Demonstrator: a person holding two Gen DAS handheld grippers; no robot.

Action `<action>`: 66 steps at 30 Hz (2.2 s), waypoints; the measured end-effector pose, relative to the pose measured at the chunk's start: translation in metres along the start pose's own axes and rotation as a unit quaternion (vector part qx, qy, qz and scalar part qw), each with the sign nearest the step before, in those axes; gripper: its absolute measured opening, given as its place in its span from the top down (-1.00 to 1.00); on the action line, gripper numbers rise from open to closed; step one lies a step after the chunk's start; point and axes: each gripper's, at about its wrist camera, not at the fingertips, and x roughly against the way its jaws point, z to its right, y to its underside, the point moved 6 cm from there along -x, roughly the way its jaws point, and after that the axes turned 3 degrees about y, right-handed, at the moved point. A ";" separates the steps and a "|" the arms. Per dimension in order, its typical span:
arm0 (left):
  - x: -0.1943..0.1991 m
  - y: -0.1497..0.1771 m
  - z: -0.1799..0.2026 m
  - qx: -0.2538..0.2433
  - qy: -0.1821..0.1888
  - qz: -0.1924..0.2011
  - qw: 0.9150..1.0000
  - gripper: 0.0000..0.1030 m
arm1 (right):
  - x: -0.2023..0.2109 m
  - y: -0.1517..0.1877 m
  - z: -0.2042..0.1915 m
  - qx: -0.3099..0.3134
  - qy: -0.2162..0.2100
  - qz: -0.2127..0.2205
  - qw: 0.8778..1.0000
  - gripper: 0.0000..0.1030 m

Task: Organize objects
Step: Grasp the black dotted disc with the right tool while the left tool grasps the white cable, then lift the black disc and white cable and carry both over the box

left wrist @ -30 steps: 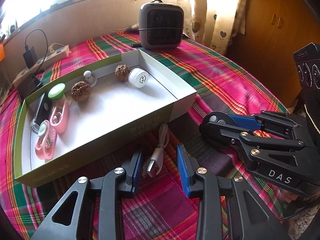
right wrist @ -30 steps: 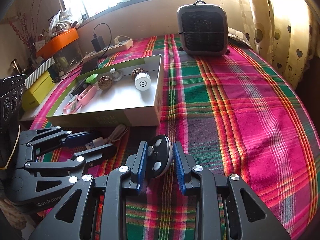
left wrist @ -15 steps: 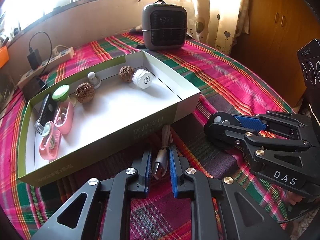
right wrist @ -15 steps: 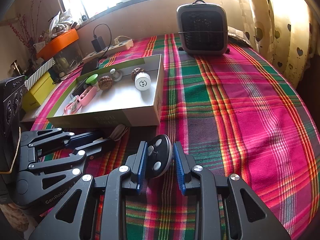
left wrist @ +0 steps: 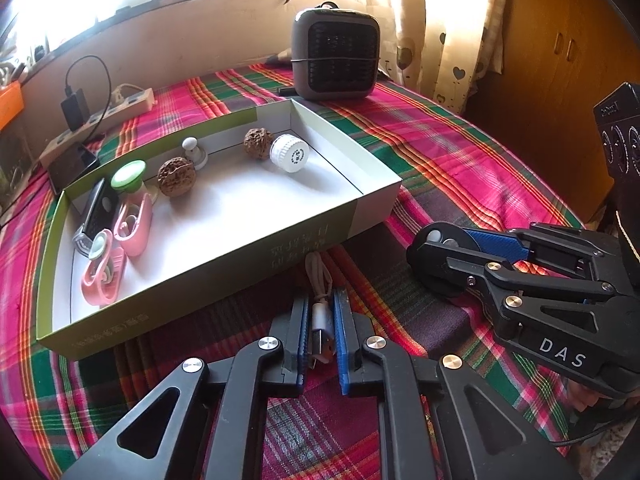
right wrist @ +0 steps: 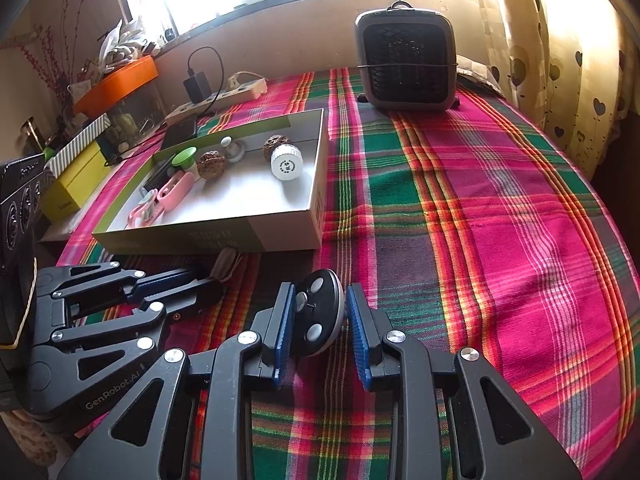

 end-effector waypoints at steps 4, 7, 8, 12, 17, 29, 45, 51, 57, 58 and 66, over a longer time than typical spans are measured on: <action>0.002 0.002 0.000 0.003 0.003 0.001 1.000 0.80 | 0.001 0.001 -0.002 0.001 0.000 0.001 1.000 0.46; 0.005 0.003 0.000 0.005 0.006 0.004 1.000 0.80 | 0.002 0.001 -0.003 0.001 0.001 0.003 1.000 0.46; 0.006 0.003 0.001 0.005 0.007 0.005 1.000 0.80 | 0.002 0.001 -0.003 0.001 0.002 0.002 1.000 0.46; 0.010 0.004 0.000 0.008 0.008 0.009 1.000 0.80 | 0.004 0.002 -0.006 0.004 -0.001 0.002 1.000 0.46; 0.015 0.006 -0.002 0.012 0.011 0.013 1.000 0.80 | 0.008 0.001 -0.011 0.006 -0.004 0.006 1.000 0.46; 0.038 0.006 -0.011 0.030 0.009 0.035 0.999 0.80 | 0.018 -0.003 -0.025 -0.001 -0.037 0.012 0.999 0.46; 0.067 -0.002 -0.036 0.058 -0.001 0.067 0.996 0.80 | 0.026 -0.020 -0.048 0.024 -0.047 0.031 0.998 0.46; 0.066 -0.006 -0.049 0.069 -0.012 0.070 0.995 0.80 | 0.022 -0.030 -0.056 0.036 -0.053 0.034 0.997 0.46; 0.062 -0.010 -0.061 0.076 -0.020 0.068 0.995 0.80 | 0.017 -0.042 -0.062 0.049 -0.057 0.035 0.997 0.46; 0.061 -0.012 -0.062 0.076 -0.021 0.068 0.995 0.80 | 0.016 -0.044 -0.063 0.049 -0.059 0.035 0.996 0.46; 0.051 -0.018 -0.079 0.090 -0.031 0.065 0.993 0.80 | -0.001 -0.064 -0.067 0.058 -0.062 0.031 0.996 0.46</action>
